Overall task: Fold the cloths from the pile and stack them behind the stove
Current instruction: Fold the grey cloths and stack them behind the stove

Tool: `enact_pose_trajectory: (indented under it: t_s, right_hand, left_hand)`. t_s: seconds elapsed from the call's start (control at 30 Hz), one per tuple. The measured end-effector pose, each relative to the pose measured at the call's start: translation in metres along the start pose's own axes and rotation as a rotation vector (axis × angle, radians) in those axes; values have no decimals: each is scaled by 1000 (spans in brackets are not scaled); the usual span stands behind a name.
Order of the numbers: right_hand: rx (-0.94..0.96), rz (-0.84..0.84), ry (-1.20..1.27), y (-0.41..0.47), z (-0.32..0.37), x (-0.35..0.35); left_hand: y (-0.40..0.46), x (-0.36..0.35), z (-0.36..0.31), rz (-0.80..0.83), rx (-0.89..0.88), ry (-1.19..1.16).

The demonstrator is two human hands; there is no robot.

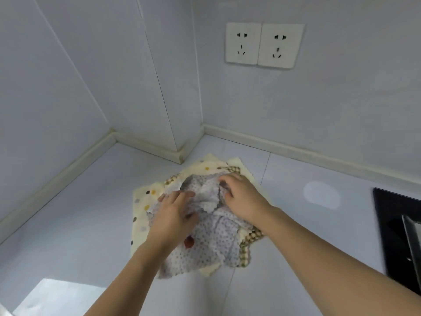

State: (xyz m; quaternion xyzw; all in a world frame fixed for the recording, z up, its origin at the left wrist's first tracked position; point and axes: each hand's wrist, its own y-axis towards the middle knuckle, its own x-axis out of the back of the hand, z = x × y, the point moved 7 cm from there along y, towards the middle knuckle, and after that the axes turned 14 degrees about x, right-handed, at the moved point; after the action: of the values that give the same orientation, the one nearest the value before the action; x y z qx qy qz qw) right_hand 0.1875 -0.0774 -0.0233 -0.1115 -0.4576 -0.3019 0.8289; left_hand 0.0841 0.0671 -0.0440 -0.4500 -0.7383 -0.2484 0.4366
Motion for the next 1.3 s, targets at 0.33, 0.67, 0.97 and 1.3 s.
enact_pose_trajectory:
  t_s: [0.33,0.67,0.97,1.3]
  right_hand:
    - [45,61,71,49,-58,-26]
    - [160,-76,459,18,-14,-28]
    - [233,-355,302,-132,90,41]
    - [-13,-133,-11,-310,153,96]
  left_hand:
    - [23,-7,-3,-195,-44,-439]
    - [3,40,-2,-86,43,-1131]
    - [-142,115,-61,-29,-119,-1265]
    - [-258,144,-75,17,20,-1244]
